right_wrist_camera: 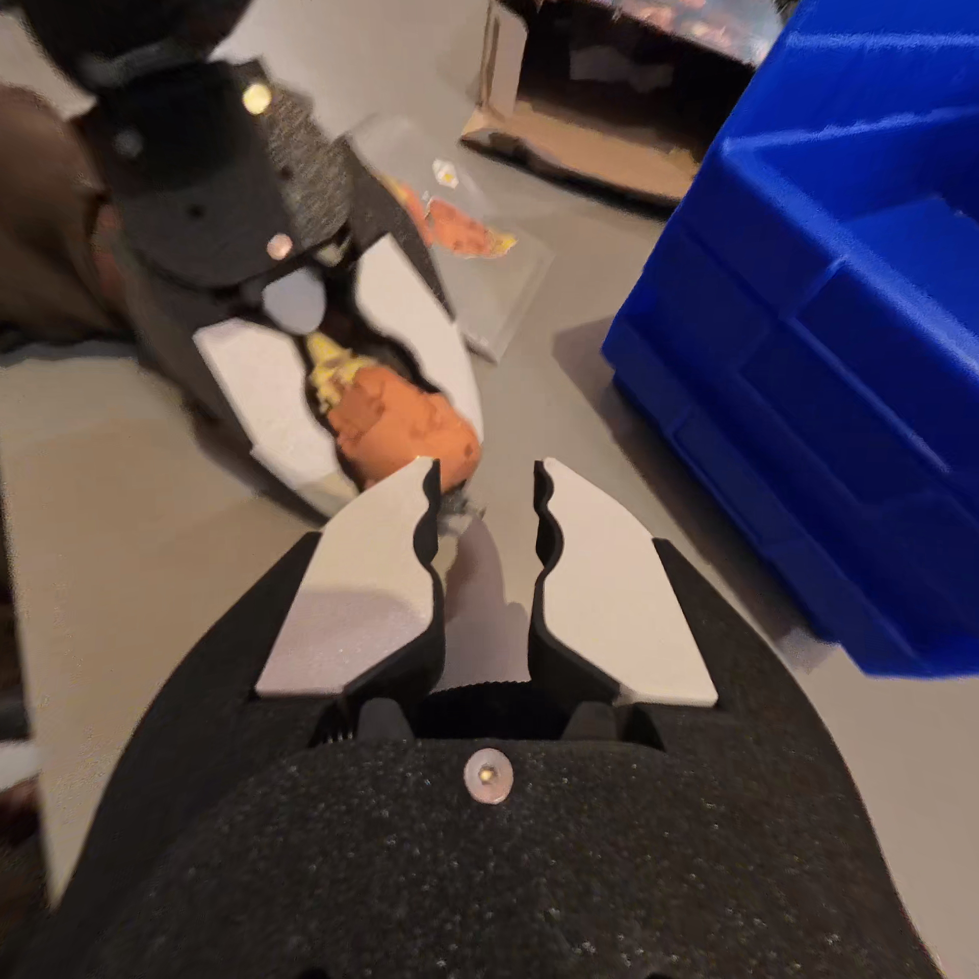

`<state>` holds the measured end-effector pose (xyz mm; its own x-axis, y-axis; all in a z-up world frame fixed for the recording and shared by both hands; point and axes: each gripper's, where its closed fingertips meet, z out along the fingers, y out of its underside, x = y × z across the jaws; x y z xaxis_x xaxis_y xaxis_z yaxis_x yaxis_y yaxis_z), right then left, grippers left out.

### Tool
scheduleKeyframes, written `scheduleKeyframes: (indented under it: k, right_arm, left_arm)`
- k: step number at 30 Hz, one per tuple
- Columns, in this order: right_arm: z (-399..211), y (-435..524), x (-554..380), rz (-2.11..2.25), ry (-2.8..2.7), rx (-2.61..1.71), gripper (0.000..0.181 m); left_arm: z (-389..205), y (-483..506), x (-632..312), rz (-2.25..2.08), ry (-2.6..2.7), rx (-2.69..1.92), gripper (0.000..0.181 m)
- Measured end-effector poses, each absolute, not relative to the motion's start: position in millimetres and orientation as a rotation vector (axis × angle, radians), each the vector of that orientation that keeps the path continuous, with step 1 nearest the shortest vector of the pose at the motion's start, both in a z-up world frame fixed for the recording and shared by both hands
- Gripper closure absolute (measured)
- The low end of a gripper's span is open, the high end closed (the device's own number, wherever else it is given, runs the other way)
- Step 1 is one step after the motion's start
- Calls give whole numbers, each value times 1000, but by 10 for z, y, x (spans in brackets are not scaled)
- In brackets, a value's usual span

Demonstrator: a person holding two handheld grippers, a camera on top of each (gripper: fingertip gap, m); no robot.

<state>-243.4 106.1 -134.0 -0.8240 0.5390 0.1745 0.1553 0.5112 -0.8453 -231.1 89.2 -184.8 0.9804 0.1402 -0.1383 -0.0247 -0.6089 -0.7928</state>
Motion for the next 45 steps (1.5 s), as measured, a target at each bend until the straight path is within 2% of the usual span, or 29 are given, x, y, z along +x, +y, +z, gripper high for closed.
scheduleKeyframes:
  k: [9,18,26,36,40,45]
  right_arm:
    - [-935,630,-3050,1502,-2157,-595,152]
    - [-1024,297,-3302,1515,-2207,-484,153]
    - [-1375,330,-3384,1559,-2243,-518,155]
    - [-1256,415,-3399,1605,-2136,-474,158]
    - [-1204,565,-3472,1544,-2030,-494,159]
    - [-970,820,-3548,1522,-1844,-545,173]
  left_arm:
    - [-1793,719,-2459,383,71,-2158,122]
    - [-1775,448,-2553,352,205,-2123,122]
    - [-1805,348,-2635,295,212,-2148,122]
    - [-1800,437,-2639,270,145,-2157,122]
    - [-1744,597,-2649,115,-26,-2151,121]
    - [-1655,886,-2887,147,-128,-2175,121]
